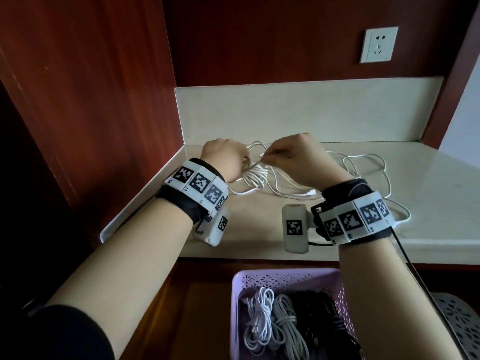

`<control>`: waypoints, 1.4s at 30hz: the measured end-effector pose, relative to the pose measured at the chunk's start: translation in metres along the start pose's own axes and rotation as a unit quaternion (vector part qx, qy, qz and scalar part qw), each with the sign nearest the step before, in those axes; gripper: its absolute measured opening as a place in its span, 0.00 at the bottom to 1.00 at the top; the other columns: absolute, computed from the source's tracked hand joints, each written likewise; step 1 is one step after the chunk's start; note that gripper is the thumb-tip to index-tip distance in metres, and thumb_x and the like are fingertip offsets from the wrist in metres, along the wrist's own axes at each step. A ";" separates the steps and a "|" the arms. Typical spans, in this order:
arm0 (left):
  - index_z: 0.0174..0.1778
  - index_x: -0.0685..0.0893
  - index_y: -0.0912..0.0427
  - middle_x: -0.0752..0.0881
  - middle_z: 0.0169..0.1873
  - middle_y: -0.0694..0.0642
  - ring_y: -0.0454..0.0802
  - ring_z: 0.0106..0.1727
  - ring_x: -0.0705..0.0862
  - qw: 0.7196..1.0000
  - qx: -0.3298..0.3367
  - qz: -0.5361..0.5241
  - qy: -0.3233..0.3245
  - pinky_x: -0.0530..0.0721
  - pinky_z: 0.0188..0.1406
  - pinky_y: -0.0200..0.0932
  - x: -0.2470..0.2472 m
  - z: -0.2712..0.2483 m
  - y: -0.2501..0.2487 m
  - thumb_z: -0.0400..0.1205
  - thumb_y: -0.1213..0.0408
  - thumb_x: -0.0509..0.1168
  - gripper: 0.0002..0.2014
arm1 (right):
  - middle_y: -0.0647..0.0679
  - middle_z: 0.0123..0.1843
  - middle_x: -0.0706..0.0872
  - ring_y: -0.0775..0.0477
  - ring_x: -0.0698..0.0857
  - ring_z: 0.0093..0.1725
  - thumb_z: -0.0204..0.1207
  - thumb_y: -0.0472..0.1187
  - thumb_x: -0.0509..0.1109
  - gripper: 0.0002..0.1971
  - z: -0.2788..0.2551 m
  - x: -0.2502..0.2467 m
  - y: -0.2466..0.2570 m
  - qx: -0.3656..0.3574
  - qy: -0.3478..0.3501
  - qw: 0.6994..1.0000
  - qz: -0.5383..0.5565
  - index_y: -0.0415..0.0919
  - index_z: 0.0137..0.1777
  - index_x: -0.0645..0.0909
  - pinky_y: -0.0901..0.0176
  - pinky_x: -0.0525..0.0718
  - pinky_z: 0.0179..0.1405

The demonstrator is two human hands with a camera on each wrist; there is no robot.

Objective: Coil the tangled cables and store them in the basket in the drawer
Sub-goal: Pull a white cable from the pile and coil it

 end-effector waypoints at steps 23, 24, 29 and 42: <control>0.45 0.83 0.60 0.82 0.30 0.54 0.45 0.28 0.80 0.520 0.107 -0.847 0.010 0.80 0.27 0.36 -0.001 -0.007 -0.020 0.66 0.42 0.75 0.25 | 0.48 0.28 0.85 0.53 0.80 0.26 0.80 0.29 0.64 0.03 0.002 -0.008 -0.004 0.017 -0.077 0.941 0.330 0.36 0.47 0.75 0.63 0.77 0.29; 0.46 0.83 0.60 0.84 0.30 0.54 0.45 0.29 0.82 0.532 0.086 -0.842 -0.005 0.82 0.29 0.36 0.005 -0.008 -0.015 0.65 0.41 0.74 0.26 | 0.49 0.28 0.86 0.54 0.81 0.27 0.80 0.30 0.65 0.03 0.002 -0.008 -0.003 0.014 -0.078 0.948 0.310 0.37 0.45 0.76 0.63 0.78 0.30; 0.54 0.88 0.56 0.88 0.44 0.59 0.53 0.42 0.85 0.522 0.040 -0.851 -0.035 0.80 0.44 0.50 0.026 -0.011 -0.004 0.63 0.36 0.76 0.32 | 0.49 0.34 0.86 0.53 0.86 0.35 0.78 0.28 0.66 0.04 -0.001 -0.013 0.013 -0.043 -0.054 0.952 0.298 0.36 0.46 0.79 0.59 0.82 0.38; 0.63 0.81 0.64 0.87 0.57 0.59 0.51 0.59 0.85 0.370 0.097 -0.923 -0.045 0.85 0.53 0.49 0.022 -0.012 -0.014 0.70 0.48 0.76 0.30 | 0.42 0.36 0.84 0.58 0.79 0.26 0.80 0.26 0.62 0.08 -0.001 -0.031 0.019 -0.059 -0.182 0.895 0.404 0.37 0.54 0.77 0.70 0.76 0.30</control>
Point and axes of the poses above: each hand's wrist, its own z-axis towards the middle knuckle, its own x-axis out of the palm, y = z × x, the point moved 10 cm from there along z, towards the middle knuckle
